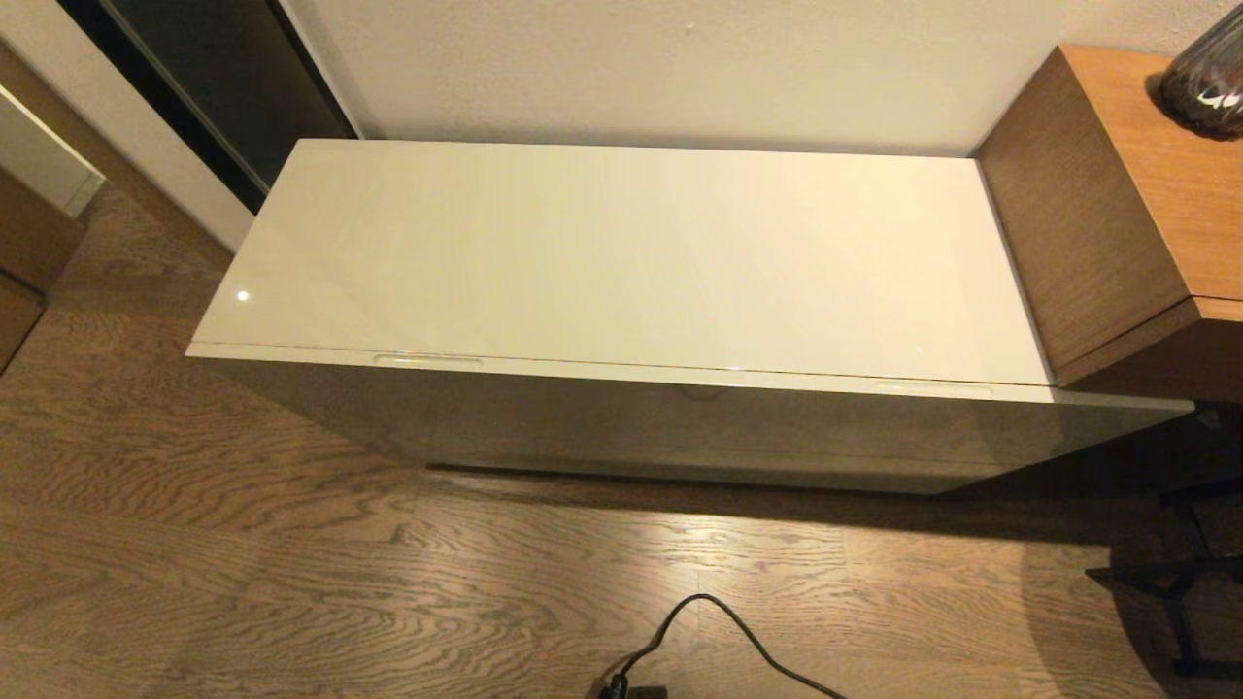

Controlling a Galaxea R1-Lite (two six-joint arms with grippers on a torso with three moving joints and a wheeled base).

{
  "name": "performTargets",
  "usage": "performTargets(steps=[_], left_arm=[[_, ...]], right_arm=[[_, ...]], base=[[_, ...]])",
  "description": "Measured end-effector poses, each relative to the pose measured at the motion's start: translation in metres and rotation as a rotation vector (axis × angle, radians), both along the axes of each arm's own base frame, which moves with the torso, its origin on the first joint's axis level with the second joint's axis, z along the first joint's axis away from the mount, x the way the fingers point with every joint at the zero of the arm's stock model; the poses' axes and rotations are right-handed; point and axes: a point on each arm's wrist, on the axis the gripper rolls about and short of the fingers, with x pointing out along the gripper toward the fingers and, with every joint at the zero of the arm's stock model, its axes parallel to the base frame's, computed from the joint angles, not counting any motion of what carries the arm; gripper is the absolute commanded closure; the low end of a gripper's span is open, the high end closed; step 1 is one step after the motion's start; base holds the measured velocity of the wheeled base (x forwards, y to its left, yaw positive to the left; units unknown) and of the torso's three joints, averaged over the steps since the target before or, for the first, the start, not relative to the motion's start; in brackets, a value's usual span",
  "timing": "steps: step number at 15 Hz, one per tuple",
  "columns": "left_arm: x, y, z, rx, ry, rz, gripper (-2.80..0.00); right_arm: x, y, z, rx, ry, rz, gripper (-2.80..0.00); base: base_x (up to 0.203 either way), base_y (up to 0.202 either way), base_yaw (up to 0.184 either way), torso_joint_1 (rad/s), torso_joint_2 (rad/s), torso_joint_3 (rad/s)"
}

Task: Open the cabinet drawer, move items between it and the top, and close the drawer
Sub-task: Open the drawer

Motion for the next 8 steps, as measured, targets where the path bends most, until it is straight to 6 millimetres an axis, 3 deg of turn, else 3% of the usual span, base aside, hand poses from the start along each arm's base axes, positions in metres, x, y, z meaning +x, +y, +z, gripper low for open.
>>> performTargets(steps=[4, 8], left_arm=[[0.0003, -0.0001, -0.0059, -0.189, 0.057, -0.012, 0.00], [0.0003, -0.0001, -0.0062, -0.192, 0.060, -0.011, 0.00]], right_arm=[[0.0000, 0.0000, 0.0000, 0.000, 0.000, 0.000, 0.00], [0.0000, 0.0000, 0.0000, 0.000, 0.000, 0.000, 0.00]], base=[[0.000, 0.000, 0.000, 0.000, 0.00, 0.000], [0.000, 0.000, 0.000, 0.000, 0.00, 0.000]])
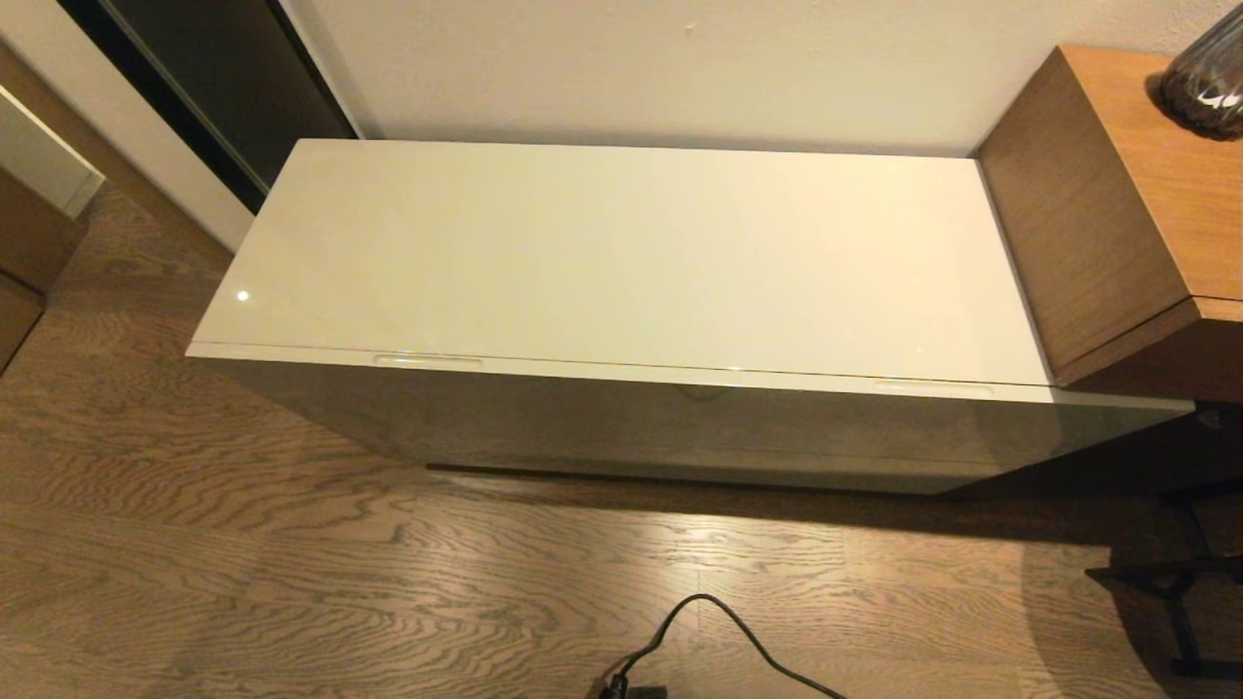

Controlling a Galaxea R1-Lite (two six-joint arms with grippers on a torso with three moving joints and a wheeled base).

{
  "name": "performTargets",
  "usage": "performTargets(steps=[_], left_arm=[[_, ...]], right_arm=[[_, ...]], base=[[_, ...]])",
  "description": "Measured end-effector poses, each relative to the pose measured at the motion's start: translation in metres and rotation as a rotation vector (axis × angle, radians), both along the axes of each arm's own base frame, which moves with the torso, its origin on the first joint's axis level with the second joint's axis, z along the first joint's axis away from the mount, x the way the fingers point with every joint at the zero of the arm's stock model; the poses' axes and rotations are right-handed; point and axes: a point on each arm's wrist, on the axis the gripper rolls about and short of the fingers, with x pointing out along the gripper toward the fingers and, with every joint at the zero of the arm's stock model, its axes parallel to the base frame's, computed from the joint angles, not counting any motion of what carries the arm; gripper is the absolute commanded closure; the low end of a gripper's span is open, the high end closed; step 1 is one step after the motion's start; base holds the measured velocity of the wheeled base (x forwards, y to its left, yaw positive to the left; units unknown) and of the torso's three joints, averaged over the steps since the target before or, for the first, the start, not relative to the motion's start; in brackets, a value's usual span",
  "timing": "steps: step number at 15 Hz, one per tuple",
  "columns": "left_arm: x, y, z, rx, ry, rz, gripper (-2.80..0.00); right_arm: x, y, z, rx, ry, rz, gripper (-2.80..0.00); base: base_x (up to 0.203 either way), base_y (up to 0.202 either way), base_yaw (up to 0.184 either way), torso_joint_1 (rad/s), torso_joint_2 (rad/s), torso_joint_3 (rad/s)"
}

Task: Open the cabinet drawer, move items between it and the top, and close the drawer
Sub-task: Open the drawer

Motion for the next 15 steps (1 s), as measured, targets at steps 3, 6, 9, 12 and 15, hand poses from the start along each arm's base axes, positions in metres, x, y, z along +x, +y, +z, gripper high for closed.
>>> performTargets(steps=[3, 6, 9, 12, 15], left_arm=[[0.0000, 0.0000, -0.0001, 0.000, 0.000, 0.000, 0.00], [0.0000, 0.0000, -0.0001, 0.000, 0.000, 0.000, 0.00], [0.0000, 0.0000, 0.0000, 0.000, 0.000, 0.000, 0.00], [0.0000, 0.0000, 0.0000, 0.000, 0.000, 0.000, 0.00], [0.0000, 0.0000, 0.0000, 0.000, 0.000, 0.000, 0.00]], right_arm=[[0.0000, 0.0000, 0.0000, 0.000, 0.000, 0.000, 0.00], [0.0000, 0.0000, 0.0000, 0.000, 0.000, 0.000, 0.00], [0.0000, 0.0000, 0.0000, 0.000, 0.000, 0.000, 0.00], [0.0000, 0.0000, 0.0000, 0.000, 0.000, 0.000, 0.00], [0.0000, 0.0000, -0.0002, -0.017, 0.002, 0.003, 0.00]], base=[[0.000, 0.000, 0.000, 0.000, 0.00, 0.000], [0.000, 0.000, 0.000, 0.000, 0.00, 0.000], [0.000, 0.000, 0.000, 0.000, 0.00, 0.000], [0.000, 0.000, 0.000, 0.000, 0.00, 0.000], [0.000, 0.000, 0.000, 0.000, 0.00, 0.000]])
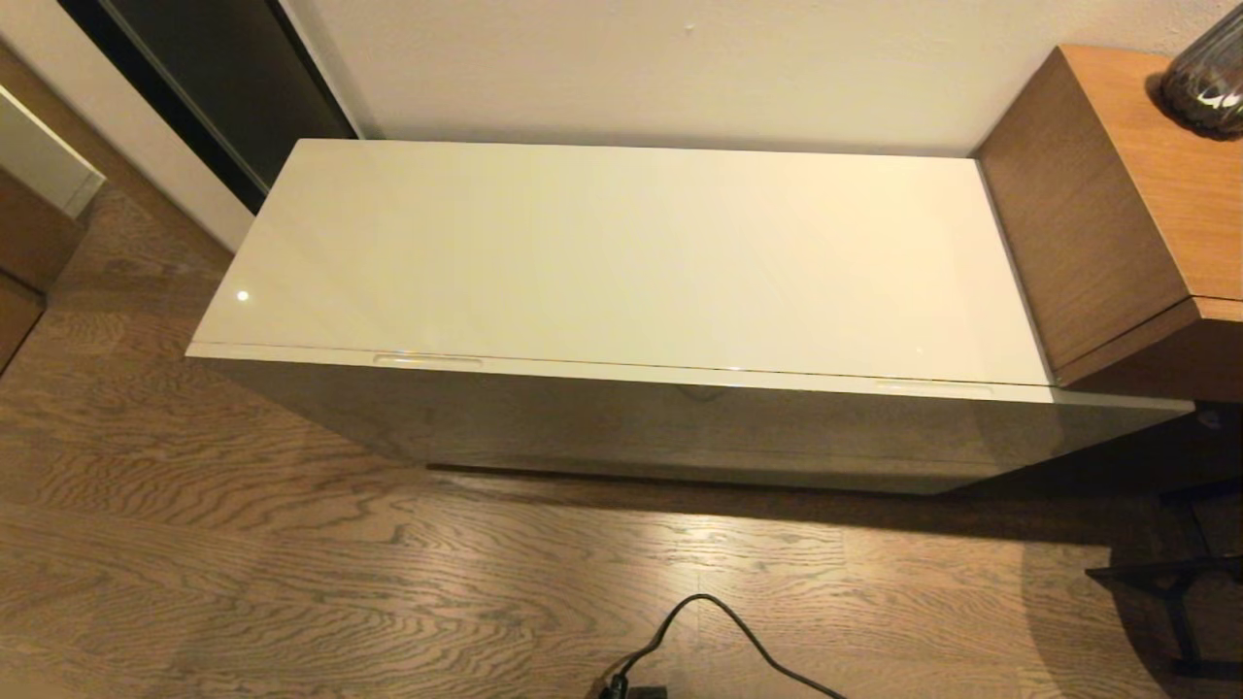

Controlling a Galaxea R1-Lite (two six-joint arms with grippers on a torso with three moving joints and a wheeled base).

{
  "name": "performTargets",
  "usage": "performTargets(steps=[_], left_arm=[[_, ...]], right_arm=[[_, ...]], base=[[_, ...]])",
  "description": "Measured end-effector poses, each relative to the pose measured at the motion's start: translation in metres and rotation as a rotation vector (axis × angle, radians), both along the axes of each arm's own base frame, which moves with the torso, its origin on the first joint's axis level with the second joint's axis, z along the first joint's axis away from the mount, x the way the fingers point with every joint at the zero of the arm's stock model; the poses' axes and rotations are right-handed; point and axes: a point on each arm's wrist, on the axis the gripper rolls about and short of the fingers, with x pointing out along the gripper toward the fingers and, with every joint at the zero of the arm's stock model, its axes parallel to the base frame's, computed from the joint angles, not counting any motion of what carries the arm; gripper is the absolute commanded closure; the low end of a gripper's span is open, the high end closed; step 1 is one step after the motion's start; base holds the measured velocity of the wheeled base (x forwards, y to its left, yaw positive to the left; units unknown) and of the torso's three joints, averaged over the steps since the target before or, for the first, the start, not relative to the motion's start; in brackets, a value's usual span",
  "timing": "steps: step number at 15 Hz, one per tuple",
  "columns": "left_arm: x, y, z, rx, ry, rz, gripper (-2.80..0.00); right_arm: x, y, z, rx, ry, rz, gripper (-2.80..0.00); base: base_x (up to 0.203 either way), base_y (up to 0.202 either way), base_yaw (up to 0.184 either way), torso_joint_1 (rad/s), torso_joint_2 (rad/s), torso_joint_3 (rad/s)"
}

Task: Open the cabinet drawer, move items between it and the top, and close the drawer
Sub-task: Open the drawer

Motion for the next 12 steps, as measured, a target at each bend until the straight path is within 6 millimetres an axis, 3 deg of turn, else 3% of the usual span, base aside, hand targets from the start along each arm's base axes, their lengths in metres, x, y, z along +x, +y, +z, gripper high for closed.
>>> performTargets(steps=[5, 7, 9, 10, 12], left_arm=[[0.000, 0.000, 0.000, 0.000, 0.000, 0.000, 0.00], [0.000, 0.000, 0.000, 0.000, 0.000, 0.000, 0.00], [0.000, 0.000, 0.000, 0.000, 0.000, 0.000, 0.00], [0.000, 0.000, 0.000, 0.000, 0.000, 0.000, 0.00], [0.000, 0.000, 0.000, 0.000, 0.000, 0.000, 0.00]], right_arm=[[-0.002, 0.000, 0.007, 0.031, -0.024, -0.016, 0.00], [-0.015, 0.000, 0.034, 0.033, -0.058, 0.003, 0.00], [-0.042, 0.002, 0.069, 0.036, -0.080, 0.075, 0.00], [-0.054, 0.003, 0.081, 0.041, -0.056, 0.120, 0.00], [-0.060, 0.005, 0.097, 0.086, 0.027, 0.165, 0.00]], base=[[0.000, 0.000, 0.000, 0.000, 0.00, 0.000], [0.000, 0.000, 0.000, 0.000, 0.00, 0.000], [0.000, 0.000, 0.000, 0.000, 0.00, 0.000], [0.000, 0.000, 0.000, 0.000, 0.00, 0.000], [0.000, 0.000, 0.000, 0.000, 0.00, 0.000]])
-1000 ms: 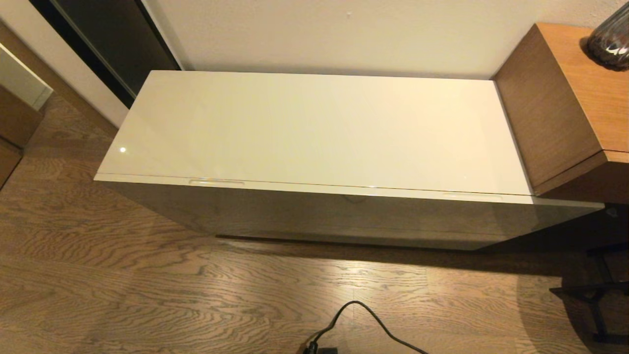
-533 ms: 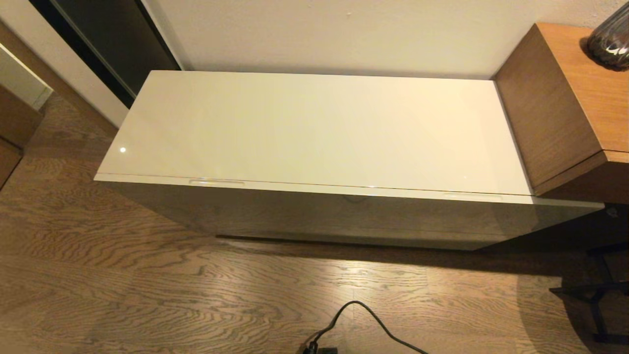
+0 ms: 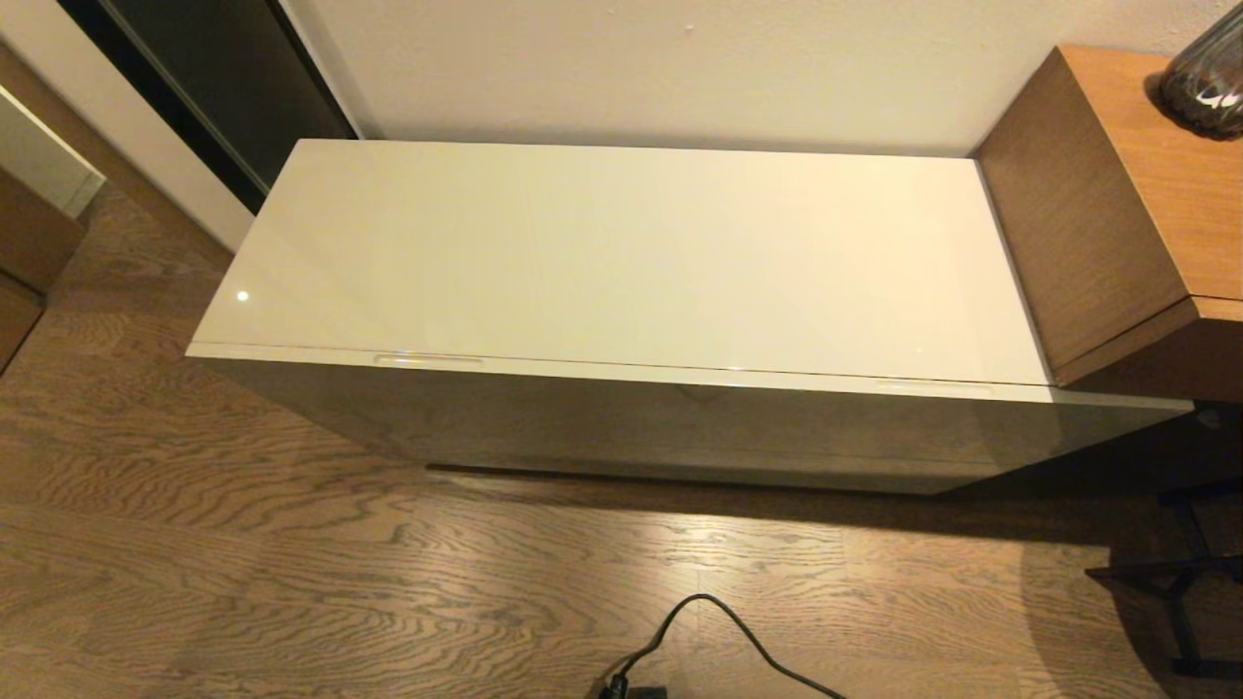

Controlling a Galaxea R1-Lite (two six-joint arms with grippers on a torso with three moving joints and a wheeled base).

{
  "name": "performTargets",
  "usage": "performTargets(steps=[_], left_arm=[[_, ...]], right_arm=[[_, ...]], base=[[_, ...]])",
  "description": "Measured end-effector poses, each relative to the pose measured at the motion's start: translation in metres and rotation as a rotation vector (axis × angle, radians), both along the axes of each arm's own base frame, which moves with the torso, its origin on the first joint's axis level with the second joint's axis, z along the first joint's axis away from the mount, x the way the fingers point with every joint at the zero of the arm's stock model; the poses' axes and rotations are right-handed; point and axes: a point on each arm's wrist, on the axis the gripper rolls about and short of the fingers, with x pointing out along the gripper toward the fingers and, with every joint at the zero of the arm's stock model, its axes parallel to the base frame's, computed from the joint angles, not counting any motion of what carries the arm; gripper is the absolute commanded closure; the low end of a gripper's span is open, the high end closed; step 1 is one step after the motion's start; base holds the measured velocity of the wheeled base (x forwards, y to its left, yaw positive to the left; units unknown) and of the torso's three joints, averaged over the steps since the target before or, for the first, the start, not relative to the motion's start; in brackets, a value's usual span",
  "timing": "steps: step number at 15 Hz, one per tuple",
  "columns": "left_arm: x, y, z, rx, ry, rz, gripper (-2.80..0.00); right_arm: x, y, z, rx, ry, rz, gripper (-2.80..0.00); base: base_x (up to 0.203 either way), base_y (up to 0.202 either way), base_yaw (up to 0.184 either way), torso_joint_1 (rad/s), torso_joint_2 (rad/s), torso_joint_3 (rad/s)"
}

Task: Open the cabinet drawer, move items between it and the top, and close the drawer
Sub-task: Open the drawer

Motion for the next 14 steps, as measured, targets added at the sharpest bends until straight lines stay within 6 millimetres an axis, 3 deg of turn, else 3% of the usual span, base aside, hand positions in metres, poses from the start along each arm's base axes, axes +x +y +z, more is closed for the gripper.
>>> performTargets(steps=[3, 6, 9, 14], left_arm=[[0.000, 0.000, 0.000, 0.001, 0.000, 0.000, 0.00], [0.000, 0.000, 0.000, 0.000, 0.000, 0.000, 0.00], [0.000, 0.000, 0.000, 0.000, 0.000, 0.000, 0.00], [0.000, 0.000, 0.000, 0.000, 0.001, 0.000, 0.00]], right_arm=[[0.028, 0.000, 0.041, 0.107, 0.077, 0.008, 0.00], [0.089, -0.001, 0.062, 0.159, 0.272, -0.026, 0.00], [0.162, -0.003, 0.063, 0.180, 0.466, -0.059, 0.00], [0.279, 0.004, 0.038, 0.190, 0.616, -0.120, 0.00]], base=[[0.000, 0.000, 0.000, 0.000, 0.00, 0.000], [0.000, 0.000, 0.000, 0.000, 0.00, 0.000], [0.000, 0.000, 0.000, 0.000, 0.00, 0.000], [0.000, 0.000, 0.000, 0.000, 0.00, 0.000]])
